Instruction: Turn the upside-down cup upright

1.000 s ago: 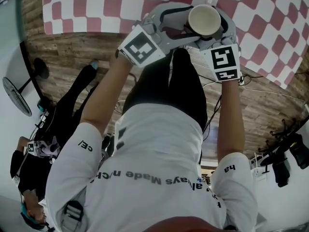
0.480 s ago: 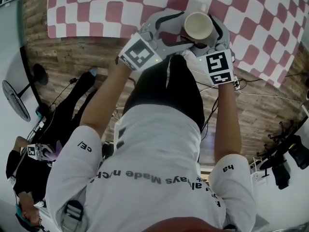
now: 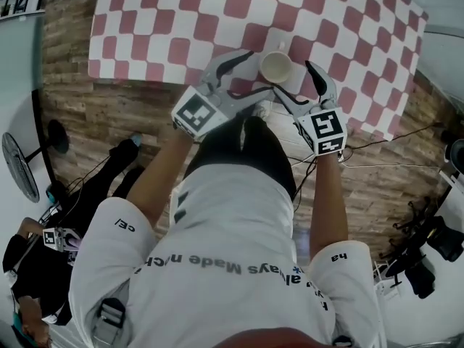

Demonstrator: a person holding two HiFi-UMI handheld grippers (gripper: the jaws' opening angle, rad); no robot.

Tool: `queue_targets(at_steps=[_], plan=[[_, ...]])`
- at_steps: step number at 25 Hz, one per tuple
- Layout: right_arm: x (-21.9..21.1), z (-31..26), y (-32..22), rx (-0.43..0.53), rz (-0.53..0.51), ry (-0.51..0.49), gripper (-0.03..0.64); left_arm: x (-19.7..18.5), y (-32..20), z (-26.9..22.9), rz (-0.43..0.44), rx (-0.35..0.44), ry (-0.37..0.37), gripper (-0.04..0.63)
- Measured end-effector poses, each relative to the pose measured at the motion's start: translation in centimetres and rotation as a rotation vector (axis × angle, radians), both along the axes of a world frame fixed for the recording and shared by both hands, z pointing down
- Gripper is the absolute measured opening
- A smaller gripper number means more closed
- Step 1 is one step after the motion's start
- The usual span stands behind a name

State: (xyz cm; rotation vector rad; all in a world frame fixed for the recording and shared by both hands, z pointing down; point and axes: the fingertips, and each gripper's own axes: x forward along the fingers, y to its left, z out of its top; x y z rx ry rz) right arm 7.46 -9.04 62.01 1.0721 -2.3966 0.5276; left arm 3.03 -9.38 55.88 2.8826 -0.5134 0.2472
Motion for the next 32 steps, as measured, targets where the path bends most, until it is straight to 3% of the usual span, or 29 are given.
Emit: queue_targets(at_steps=[4,7,10,14,18,23,32], plan=[[1.0,-4.9,-0.3,0.055,0.086,-0.037,0.326,-1.5,-0.7,-3.2,-0.08,-0.027,0.008,0.272],[1.8,-8.8,-0.3,0.107,0.156,-0.074,0.271,-2.3,-1.0,-6.2,-0.137,-0.037,0.044,0.153],[2.3,-12.9,0.1,0.152,0.199,-0.114,0.223,-2.7,-0.8,-9.6,-0.185,-0.026,0.064,0.111],[2.4,-18.1,0.9,0.192,0.227,-0.161,0.145,-2.9,-0.4,-14.0,-0.235,-0.045,0.102,0.107],[2.9,-23.1,1.7,0.267,0.263,-0.146,0.143,-3.0,0.3,-17.8,-0.259,-0.016,0.139,0.107],[3.4,-28.2,2.9,0.35,0.318,-0.142,0.143,-4.0,1.0,-22.4,-0.32,0.112,0.114,0.107],[4.8,-33.0,5.9,0.393,0.407,-0.182,0.141,-6.5,2.0,-27.4,-0.428,0.156,0.169,0.107]])
